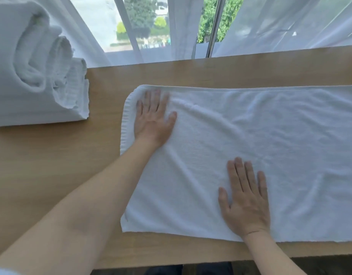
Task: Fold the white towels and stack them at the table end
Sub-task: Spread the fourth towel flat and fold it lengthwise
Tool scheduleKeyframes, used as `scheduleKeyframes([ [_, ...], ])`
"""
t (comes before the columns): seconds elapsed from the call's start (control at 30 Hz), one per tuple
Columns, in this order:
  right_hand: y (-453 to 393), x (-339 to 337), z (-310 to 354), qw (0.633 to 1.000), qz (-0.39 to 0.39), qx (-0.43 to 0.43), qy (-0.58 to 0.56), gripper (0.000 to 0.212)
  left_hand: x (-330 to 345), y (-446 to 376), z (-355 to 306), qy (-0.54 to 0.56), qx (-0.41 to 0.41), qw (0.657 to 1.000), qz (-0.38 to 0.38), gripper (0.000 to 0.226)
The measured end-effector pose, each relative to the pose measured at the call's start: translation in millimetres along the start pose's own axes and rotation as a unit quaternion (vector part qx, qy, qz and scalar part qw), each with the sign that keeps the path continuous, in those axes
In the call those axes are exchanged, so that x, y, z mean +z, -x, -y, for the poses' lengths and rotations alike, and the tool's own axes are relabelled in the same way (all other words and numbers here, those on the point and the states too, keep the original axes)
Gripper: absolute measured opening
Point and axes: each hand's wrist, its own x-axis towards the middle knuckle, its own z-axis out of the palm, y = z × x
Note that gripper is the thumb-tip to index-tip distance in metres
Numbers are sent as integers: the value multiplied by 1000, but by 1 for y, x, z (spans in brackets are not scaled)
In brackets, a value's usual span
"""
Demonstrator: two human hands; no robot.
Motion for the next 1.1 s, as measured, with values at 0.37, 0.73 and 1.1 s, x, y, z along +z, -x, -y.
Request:
scheduleKeyframes([
  [0.37,-2,1,-1,1000,-11,3,-1,72,18,-12,-89,-32,192,981,17,63],
  [0.73,-1,-3,-1,1000,8,3,-3,74,20,68,-6,-18,74,997,-13,72],
  [1.1,0,-2,1,1000,5,12,4,72,4,11,25,-13,47,998,-50,66],
])
